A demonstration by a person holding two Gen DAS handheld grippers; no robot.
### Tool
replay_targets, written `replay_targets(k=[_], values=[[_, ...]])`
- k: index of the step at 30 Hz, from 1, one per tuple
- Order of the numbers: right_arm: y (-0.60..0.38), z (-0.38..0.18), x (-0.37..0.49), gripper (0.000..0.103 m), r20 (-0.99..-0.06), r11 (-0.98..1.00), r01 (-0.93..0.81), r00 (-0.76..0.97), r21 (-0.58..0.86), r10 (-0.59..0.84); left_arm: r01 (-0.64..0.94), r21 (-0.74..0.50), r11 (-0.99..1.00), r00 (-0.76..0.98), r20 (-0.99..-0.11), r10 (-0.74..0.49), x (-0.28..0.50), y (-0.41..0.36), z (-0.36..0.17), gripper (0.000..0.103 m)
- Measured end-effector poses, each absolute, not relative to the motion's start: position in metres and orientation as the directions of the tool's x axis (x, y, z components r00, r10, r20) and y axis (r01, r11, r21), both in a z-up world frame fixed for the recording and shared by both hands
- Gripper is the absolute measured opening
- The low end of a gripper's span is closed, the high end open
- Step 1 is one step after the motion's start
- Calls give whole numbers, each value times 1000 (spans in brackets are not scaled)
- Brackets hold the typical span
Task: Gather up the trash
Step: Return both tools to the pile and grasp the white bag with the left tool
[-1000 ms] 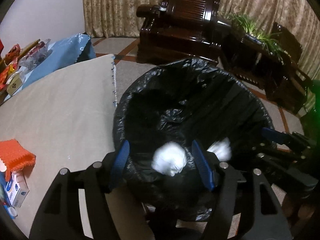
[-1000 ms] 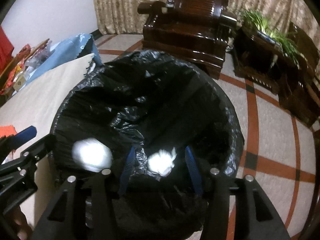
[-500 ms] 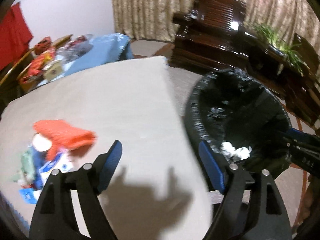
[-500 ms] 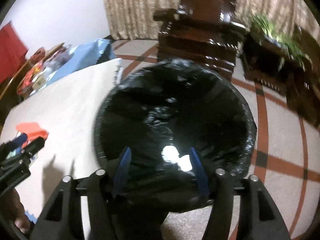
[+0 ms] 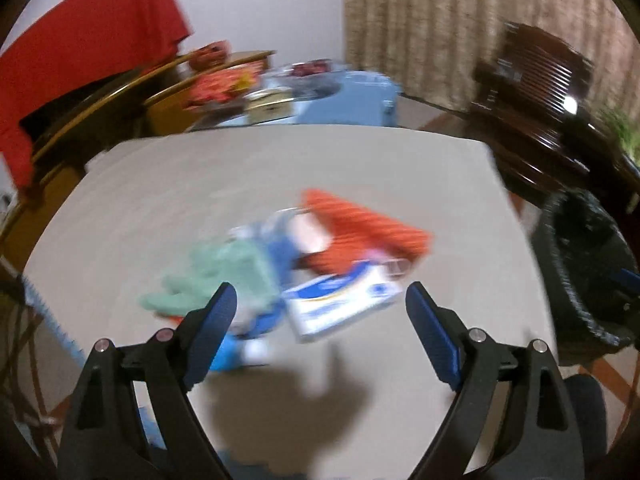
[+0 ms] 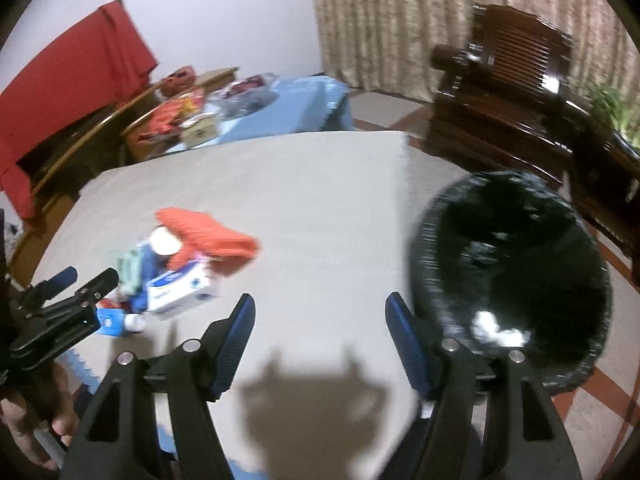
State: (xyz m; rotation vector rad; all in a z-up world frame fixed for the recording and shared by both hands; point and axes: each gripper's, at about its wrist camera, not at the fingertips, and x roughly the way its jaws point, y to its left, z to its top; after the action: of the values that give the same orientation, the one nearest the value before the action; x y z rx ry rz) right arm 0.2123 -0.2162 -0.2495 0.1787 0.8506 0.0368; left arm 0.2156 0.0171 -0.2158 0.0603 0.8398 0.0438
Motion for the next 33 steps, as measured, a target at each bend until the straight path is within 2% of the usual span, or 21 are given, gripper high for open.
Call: replay_targets(k=[5, 10, 25, 27, 28, 30, 31, 33], values=[[-162, -250, 223, 67, -736, 988, -11, 666, 157, 125, -97, 47, 994, 661, -744, 99, 212, 76, -217, 84], [-121, -258, 231, 67, -733, 990, -33, 668, 140, 126, -92, 42, 995, 660, -746, 93, 212, 107, -225, 84], [-81, -293, 260, 67, -768, 995, -54, 632, 90, 103, -3, 25, 1000, 604, -796, 22, 250, 110, -290, 82], [-80, -294, 266, 67, -768, 995, -56, 632, 86, 102, 4, 18, 1000, 598, -801, 12, 254, 112, -296, 74], [-80, -295, 268, 67, -769, 995, -57, 631, 85, 102, 12, 7, 1000, 594, -804, -2, 255, 113, -298, 67], [-80, -297, 273, 67, -770, 995, -56, 630, 88, 104, 33, -19, 999, 587, -809, -35, 257, 112, -302, 47], [-80, -297, 275, 67, -770, 994, -56, 629, 90, 105, 49, -35, 998, 583, -810, -58, 258, 111, -303, 31], [-80, -298, 278, 67, -769, 994, -57, 630, 92, 108, 58, -36, 998, 594, -802, -63, 258, 109, -302, 30]])
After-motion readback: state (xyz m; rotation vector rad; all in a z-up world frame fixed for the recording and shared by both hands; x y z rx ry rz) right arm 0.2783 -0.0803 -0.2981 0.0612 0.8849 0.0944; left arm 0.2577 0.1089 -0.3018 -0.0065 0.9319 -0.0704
